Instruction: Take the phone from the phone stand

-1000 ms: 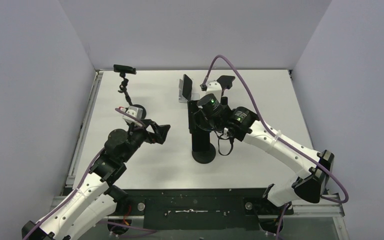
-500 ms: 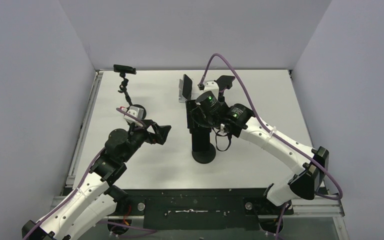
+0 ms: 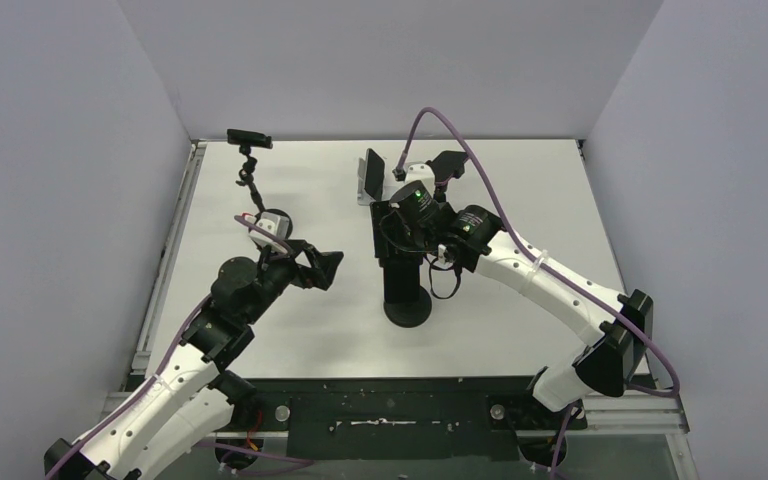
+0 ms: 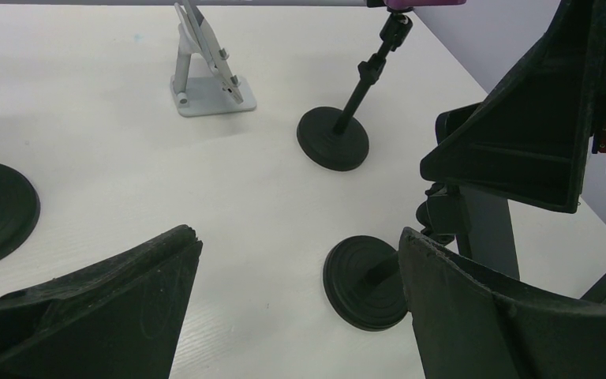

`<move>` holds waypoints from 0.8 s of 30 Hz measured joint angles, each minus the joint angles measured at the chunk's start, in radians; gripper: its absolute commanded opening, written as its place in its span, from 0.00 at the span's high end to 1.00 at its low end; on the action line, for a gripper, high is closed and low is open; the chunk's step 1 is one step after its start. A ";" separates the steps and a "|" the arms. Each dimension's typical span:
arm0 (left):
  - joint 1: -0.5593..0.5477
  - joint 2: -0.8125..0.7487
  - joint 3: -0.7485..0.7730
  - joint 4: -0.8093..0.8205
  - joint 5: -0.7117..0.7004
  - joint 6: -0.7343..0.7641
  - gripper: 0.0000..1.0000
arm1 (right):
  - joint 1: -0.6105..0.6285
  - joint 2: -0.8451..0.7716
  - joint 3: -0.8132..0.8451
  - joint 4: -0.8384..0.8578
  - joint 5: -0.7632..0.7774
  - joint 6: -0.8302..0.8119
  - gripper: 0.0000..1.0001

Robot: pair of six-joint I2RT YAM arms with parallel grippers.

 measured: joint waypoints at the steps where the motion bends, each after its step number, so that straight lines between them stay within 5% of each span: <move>1: 0.000 0.002 0.000 0.000 0.000 0.000 0.06 | 0.000 0.000 0.000 0.000 -0.001 -0.001 0.09; 15: -0.004 0.021 0.000 0.004 0.051 -0.005 0.06 | 0.000 0.000 0.000 0.002 -0.013 -0.008 0.37; 24: -0.007 0.119 -0.010 0.144 0.299 -0.093 0.13 | 0.000 -0.001 -0.005 0.008 -0.013 -0.010 0.43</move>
